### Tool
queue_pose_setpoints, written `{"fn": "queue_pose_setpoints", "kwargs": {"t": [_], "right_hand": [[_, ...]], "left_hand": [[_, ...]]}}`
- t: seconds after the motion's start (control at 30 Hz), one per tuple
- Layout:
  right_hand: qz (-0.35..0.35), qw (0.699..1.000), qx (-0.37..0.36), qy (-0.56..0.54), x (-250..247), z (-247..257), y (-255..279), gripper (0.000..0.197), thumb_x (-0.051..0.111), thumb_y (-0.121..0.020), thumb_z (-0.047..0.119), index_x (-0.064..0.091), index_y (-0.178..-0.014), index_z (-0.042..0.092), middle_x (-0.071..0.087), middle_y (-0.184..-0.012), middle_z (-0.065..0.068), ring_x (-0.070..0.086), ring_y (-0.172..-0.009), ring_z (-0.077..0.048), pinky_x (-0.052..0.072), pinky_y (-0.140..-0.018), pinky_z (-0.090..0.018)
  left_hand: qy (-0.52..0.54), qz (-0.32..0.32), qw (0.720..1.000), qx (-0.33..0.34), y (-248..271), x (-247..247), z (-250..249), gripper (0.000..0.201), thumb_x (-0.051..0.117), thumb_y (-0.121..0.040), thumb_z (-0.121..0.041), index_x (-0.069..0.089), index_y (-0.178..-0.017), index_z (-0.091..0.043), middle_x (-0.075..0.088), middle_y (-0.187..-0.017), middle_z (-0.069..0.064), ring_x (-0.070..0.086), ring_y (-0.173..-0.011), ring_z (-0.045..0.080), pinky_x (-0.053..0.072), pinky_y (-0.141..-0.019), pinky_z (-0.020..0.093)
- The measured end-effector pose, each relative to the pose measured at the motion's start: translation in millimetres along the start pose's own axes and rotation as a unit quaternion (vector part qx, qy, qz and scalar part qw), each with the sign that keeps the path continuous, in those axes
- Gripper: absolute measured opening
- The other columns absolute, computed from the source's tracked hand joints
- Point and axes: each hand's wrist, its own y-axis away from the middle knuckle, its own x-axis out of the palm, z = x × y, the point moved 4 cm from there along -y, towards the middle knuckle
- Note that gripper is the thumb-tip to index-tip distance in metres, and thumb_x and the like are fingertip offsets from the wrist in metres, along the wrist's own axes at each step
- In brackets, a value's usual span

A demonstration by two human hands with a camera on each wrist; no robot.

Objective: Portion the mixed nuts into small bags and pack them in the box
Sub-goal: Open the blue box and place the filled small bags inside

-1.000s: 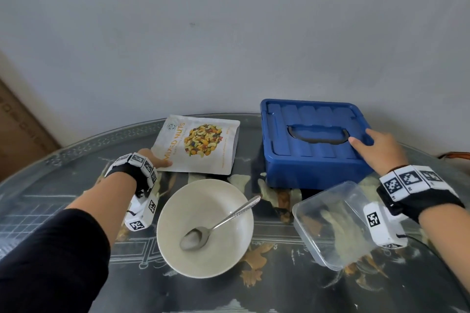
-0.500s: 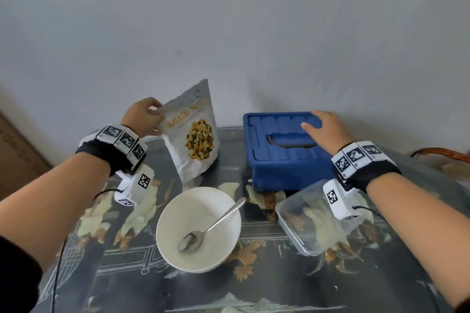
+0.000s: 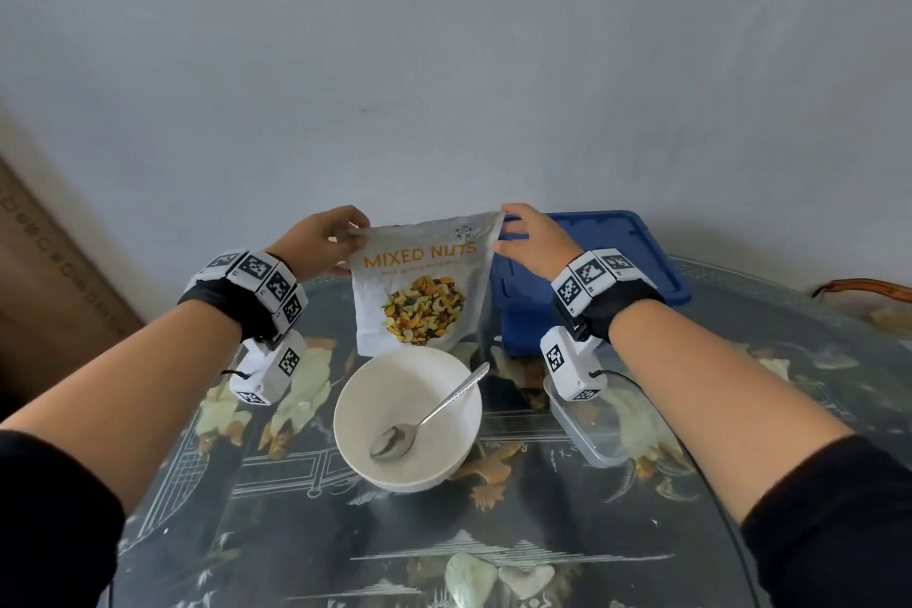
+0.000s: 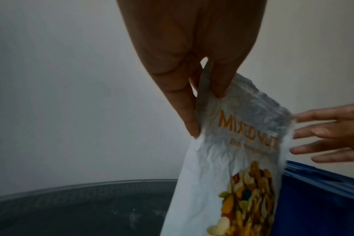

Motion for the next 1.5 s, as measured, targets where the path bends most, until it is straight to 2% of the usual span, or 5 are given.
{"fn": "queue_pose_setpoints", "kwargs": {"t": [0.13, 0.23, 0.6, 0.97, 1.5], "right_hand": [[-0.015, 0.998, -0.012, 0.059, 9.7, 0.2, 0.2, 0.022, 0.059, -0.089, 0.014, 0.061, -0.102, -0.003, 0.065, -0.099, -0.014, 0.06, -0.094, -0.026, 0.046, -0.08, -0.035], [-0.032, 0.998, -0.026, 0.046, 14.9, 3.4, 3.3, 0.025, 0.061, -0.088, 0.016, 0.058, -0.11, 0.003, 0.059, -0.102, -0.004, 0.053, -0.093, -0.014, 0.043, -0.082, -0.027], [-0.053, 0.996, -0.053, 0.05, 10.7, -1.6, 18.1, 0.021, 0.057, -0.089, 0.014, 0.062, -0.094, -0.006, 0.067, -0.094, -0.022, 0.064, -0.089, -0.035, 0.052, -0.08, -0.051], [-0.029, 0.997, -0.029, 0.059, 3.8, -18.6, 39.8, 0.029, 0.064, -0.086, 0.019, 0.064, -0.113, 0.01, 0.069, -0.108, -0.007, 0.063, -0.101, -0.019, 0.048, -0.09, -0.029], [-0.011, 0.998, 0.034, 0.047, -11.8, -40.1, 76.3, 0.049, 0.066, -0.086, 0.025, 0.05, -0.129, 0.013, 0.055, -0.129, -0.008, 0.053, -0.117, -0.02, 0.037, -0.091, -0.023]], "left_hand": [[0.06, 0.002, 0.998, -0.024, 3.7, -4.8, 18.6, 0.022, 0.049, -0.093, -0.002, 0.052, -0.084, -0.021, 0.058, -0.089, 0.003, 0.06, -0.084, 0.018, 0.055, -0.076, 0.028], [0.118, 0.01, 0.992, -0.044, 6.4, -6.6, 22.8, 0.021, 0.047, -0.093, 0.001, 0.052, -0.084, -0.017, 0.057, -0.091, 0.01, 0.059, -0.085, 0.02, 0.055, -0.076, 0.028], [0.172, -0.083, 0.979, -0.068, 3.6, 12.3, 26.6, 0.014, 0.052, -0.092, -0.005, 0.048, -0.086, -0.017, 0.058, -0.088, 0.006, 0.062, -0.091, 0.024, 0.056, -0.072, 0.025], [0.09, -0.09, 0.99, -0.057, 21.4, 42.0, 15.0, 0.039, 0.054, -0.093, -0.017, 0.04, -0.127, -0.007, 0.057, -0.11, 0.011, 0.056, -0.095, 0.02, 0.046, -0.061, 0.017], [-0.008, -0.052, 0.99, -0.132, 70.7, 50.6, 41.0, 0.094, 0.063, -0.083, -0.041, 0.003, -0.148, -0.01, 0.017, -0.154, 0.016, 0.023, -0.14, 0.027, 0.025, -0.113, 0.042]]}}
